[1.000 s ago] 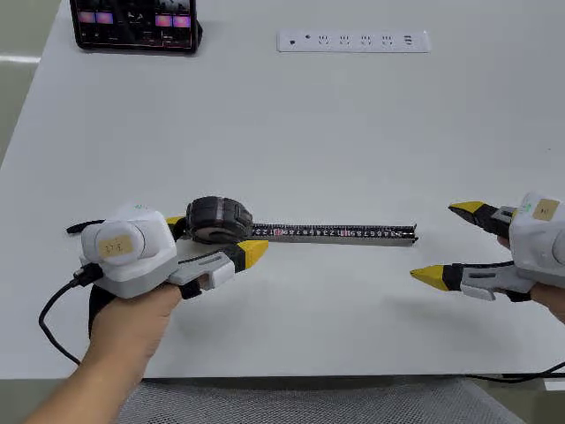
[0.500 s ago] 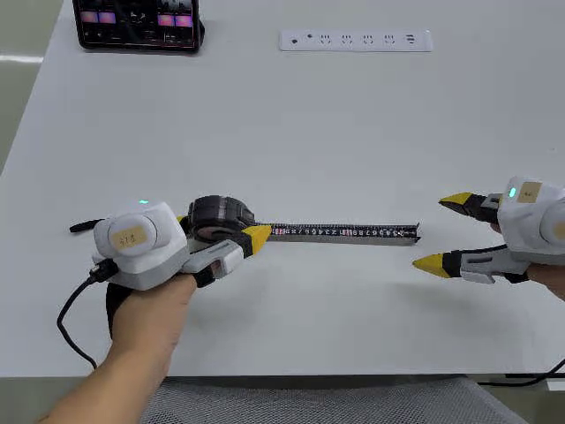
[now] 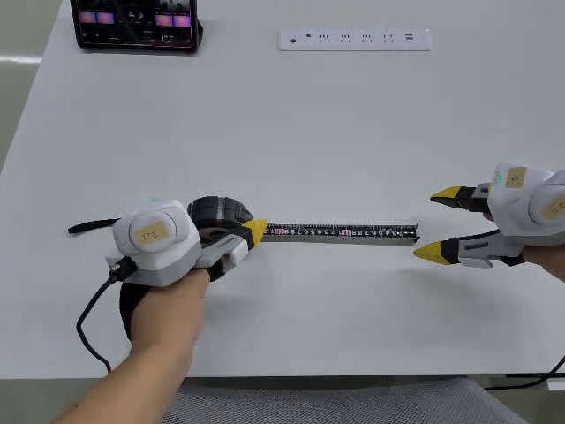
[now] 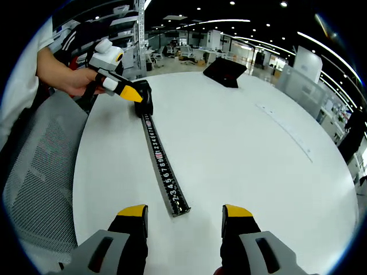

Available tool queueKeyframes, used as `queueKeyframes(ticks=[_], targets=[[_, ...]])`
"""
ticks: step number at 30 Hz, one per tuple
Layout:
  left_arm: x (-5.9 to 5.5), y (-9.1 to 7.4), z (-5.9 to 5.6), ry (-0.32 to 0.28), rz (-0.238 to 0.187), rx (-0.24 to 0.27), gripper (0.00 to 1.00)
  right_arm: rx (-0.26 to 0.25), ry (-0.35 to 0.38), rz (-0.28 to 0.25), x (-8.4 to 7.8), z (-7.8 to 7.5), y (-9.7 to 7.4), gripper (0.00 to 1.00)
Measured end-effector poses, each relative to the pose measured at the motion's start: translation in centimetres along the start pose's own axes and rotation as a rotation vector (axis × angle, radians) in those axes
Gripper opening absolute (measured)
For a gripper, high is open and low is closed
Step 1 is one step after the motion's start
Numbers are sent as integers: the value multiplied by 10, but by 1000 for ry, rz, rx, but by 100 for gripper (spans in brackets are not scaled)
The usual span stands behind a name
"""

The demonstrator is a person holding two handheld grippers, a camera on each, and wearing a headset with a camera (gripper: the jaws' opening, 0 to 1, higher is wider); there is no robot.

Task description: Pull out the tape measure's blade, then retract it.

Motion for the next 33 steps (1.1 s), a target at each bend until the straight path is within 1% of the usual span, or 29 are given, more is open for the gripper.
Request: queueKeyframes(ticks=[6,8,14,17,20,21,24,33], targets=[[-1,3,1,5,-2,32,67,20,-10,14,0,-3,4,44],[-2,4,0,21,-2,44,67,27,-19,23,0,-4,6,42],[-3,6,1,29,-5,73,65,54,-37,43,0,-6,10,37],[-3,7,2,33,-6,81,63,63,-44,53,-1,-7,11,35],[-2,7,4,22,-6,86,61,72,-46,57,0,-8,13,33],[-2,7,4,13,-5,84,61,75,-48,60,0,-8,13,33],[-2,7,2,10,-5,87,62,87,-56,71,-1,-8,15,31],[-3,8,2,18,1,91,62,114,-65,103,-3,-7,18,28]])
Point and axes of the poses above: the centre of the closed fingertips' face, and the gripper's own axes: y roughly forward along the fingers, z roughly to its left, x roughly out of its top, the point moved 6 cm from there along -y, roughly backward along the fingers, and after that the axes turned 11 degrees about x, right-handed, at the moved point
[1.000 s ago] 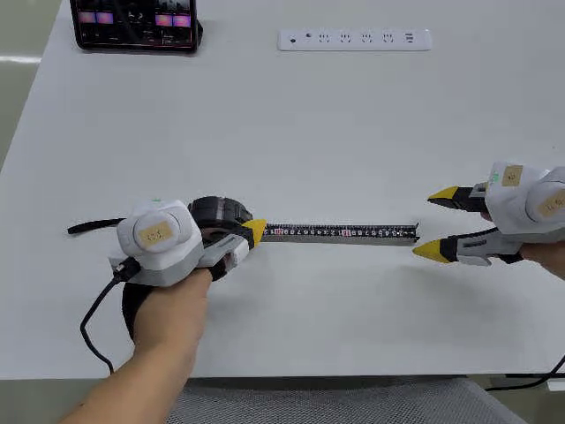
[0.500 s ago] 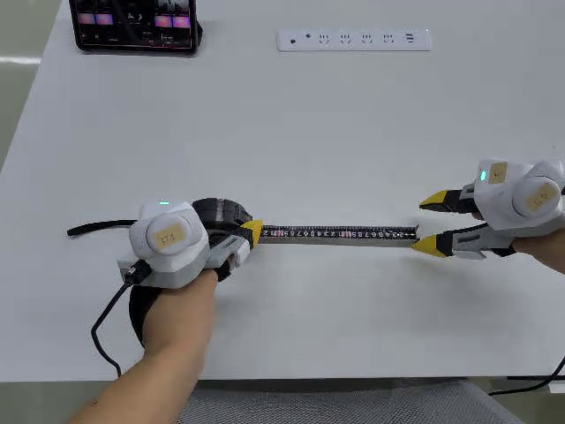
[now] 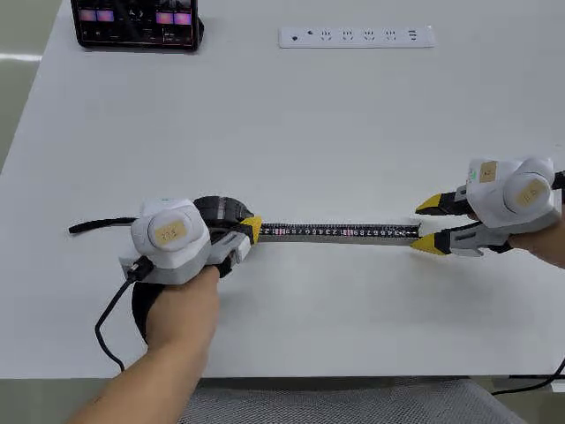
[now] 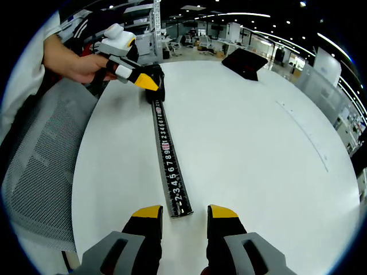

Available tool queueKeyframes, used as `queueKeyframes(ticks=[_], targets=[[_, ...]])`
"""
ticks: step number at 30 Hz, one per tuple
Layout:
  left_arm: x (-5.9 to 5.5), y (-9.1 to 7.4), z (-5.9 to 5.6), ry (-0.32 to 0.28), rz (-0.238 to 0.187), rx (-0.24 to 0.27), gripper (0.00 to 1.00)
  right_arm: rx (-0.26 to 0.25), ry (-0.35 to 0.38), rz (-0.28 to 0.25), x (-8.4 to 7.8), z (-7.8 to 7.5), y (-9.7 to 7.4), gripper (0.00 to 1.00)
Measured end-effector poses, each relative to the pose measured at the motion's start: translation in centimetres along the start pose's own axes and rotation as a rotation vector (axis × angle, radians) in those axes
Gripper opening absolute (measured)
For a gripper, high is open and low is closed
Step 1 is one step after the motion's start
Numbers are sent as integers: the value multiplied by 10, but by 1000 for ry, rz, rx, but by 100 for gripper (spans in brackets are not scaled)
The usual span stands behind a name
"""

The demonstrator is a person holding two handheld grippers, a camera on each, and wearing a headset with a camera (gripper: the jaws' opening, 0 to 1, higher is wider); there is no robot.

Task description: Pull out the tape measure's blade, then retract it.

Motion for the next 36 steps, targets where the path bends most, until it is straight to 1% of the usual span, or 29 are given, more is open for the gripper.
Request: queueKeyframes(ticks=[5,11,16,26,36], targets=[[0,0,0,7,6,-2,62,19,-10,25,-1,1,3,26],[1,0,0,8,10,-3,62,42,-12,38,0,2,7,24],[1,0,0,9,11,-2,62,51,-21,55,-1,2,9,24],[0,1,1,9,13,-3,61,70,-30,71,0,2,13,19],[0,0,1,8,14,-3,61,62,-36,77,0,0,14,16]])
Point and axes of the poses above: the centre of the closed fingertips' face, and the gripper's own axes: y roughly forward along the fingers, z roughly to its left, x roughly out of its top, the point moved 6 cm from there along -y, roughly backward along the fingers, and after that the axes turned 11 degrees about x, right-handed, at the moved point
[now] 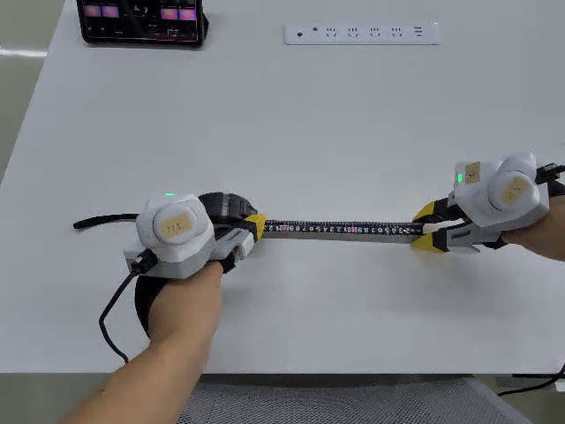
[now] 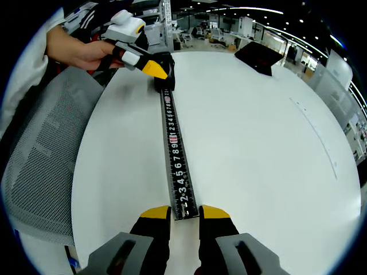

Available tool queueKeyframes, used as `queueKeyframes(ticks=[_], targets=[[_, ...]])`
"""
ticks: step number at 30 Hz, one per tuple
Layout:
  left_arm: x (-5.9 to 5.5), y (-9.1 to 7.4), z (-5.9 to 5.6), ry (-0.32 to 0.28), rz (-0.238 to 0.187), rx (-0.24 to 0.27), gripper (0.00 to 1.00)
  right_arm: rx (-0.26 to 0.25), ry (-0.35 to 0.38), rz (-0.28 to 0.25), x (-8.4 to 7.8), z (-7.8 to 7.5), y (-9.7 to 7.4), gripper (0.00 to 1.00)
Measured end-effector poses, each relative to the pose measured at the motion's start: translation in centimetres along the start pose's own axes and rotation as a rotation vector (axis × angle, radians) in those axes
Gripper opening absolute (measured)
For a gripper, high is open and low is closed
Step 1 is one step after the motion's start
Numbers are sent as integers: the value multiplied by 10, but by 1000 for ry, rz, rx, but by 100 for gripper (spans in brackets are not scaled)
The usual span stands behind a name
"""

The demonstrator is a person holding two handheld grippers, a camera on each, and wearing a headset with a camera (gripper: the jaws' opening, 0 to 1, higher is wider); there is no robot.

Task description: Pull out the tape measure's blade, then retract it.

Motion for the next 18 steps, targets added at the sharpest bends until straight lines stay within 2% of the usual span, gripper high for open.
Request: queueKeyframes(ticks=[18], targets=[[0,0,0,0,2,-1,61,-6,-7,8,-1,-1,0,13]])
Point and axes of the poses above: the centre of the closed fingertips' face, and the gripper's own axes: y roughly forward along the fingers, z roughly to its left, x roughly out of its top, the point moved 6 cm from there along -y, roughly backward along the fingers, and after that the axes turned 11 degrees about x, right-handed, at the moved point
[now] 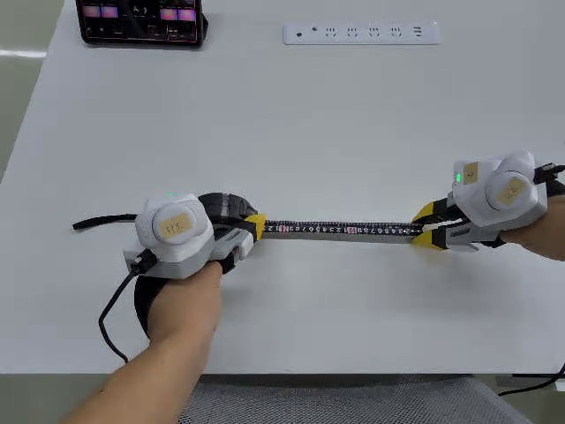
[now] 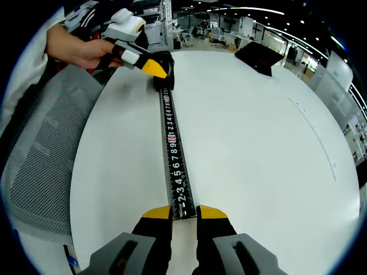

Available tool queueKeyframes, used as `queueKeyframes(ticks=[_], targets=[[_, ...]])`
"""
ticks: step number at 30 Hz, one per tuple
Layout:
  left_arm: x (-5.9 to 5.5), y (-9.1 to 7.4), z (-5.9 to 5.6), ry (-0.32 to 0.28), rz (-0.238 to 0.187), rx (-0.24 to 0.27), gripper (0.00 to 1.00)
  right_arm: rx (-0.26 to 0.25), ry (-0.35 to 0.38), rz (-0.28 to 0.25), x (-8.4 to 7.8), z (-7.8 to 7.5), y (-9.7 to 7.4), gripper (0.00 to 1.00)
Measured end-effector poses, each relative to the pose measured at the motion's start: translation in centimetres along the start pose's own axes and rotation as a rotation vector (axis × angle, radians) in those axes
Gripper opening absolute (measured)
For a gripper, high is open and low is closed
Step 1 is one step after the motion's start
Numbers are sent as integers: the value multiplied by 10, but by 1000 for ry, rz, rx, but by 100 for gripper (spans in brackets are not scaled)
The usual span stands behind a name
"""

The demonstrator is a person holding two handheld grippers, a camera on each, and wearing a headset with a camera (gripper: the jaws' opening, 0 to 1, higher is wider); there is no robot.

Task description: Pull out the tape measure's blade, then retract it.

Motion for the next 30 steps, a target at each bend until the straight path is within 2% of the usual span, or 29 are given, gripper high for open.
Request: queueKeyframes(ticks=[14,30], targets=[[0,1,0,-1,6,-1,61,-12,-2,25,0,-1,0,12],[-1,3,1,-11,9,-19,61,-12,4,26,0,-1,0,11]])
Point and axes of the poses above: the centre of the closed fingertips' face, and the gripper's own axes: y roughly forward along the fingers, z roughly to its left, x roughly out of its top, the point moved 6 cm from there along -y, roughly backward along the fingers, and after that the axes turned 11 degrees about x, right-handed, at the moved point
